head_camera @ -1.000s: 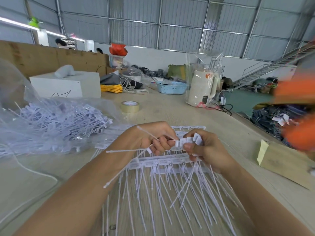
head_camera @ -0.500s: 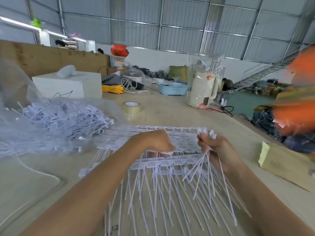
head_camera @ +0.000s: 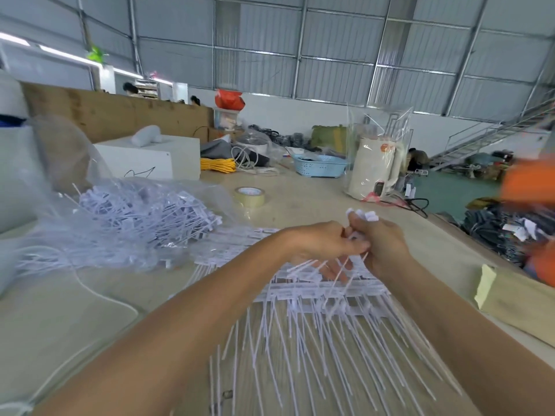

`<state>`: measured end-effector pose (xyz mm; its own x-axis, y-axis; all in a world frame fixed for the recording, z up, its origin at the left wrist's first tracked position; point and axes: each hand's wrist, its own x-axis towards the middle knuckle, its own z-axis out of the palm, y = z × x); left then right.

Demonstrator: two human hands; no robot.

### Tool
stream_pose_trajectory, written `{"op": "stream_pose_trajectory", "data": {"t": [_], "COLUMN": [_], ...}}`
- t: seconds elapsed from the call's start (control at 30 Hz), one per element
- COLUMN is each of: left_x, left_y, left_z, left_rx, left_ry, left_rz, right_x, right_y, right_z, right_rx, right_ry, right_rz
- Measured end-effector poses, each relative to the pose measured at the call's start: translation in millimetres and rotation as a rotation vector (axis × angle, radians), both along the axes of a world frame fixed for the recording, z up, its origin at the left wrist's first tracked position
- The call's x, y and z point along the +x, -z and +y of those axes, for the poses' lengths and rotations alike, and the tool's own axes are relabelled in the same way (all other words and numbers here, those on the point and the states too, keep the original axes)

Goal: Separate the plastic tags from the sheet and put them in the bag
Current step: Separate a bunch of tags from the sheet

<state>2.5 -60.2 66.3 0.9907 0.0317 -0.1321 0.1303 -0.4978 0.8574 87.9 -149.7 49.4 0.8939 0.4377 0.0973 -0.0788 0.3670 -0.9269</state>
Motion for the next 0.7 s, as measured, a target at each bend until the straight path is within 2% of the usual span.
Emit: {"op": "stream_pose_trajectory", "data": {"t": [0.1,0.17,0.27,0.4,0.5,0.63,0.7], "left_x": [-24.3,-42.1,-72.8,-122.0,-162.2,-205.8,-218.5], "left_y": [-4.4,-6.7,-6.6,0.6,0.7,0.7,1.8], "left_z": [5.2,13.4,32.7,74.5,106.8,153.0,173.0], "left_rx": [-0.232,-0.230,-0.033,0.345,0.478,0.707,0.819], "left_ry": [-0.030,-0.133,-0.317,-0.580,-0.649,-0.680,-0.674], "left_rz": [-0.054,-0.126,-0.210,-0.335,-0.379,-0.216,-0.072], "right_x": [-16.2,-33.9,-62.9,-105.4,-130.0,-145.2,-143.0], "right_y": [-9.3,-13.1,-15.2,-18.7,-17.7,-9.0,-4.9], "right_z": [21.5,41.3,76.3,118.3,147.3,176.3,181.1], "right_rx": [0.013,0.036,-0.015,-0.091,-0.133,-0.289,-0.284], "right_ry": [0.086,0.096,0.104,0.018,-0.091,-0.289,-0.191], "right_rz": [-0.024,-0.053,-0.221,-0.466,-0.567,-0.789,-0.965]}}
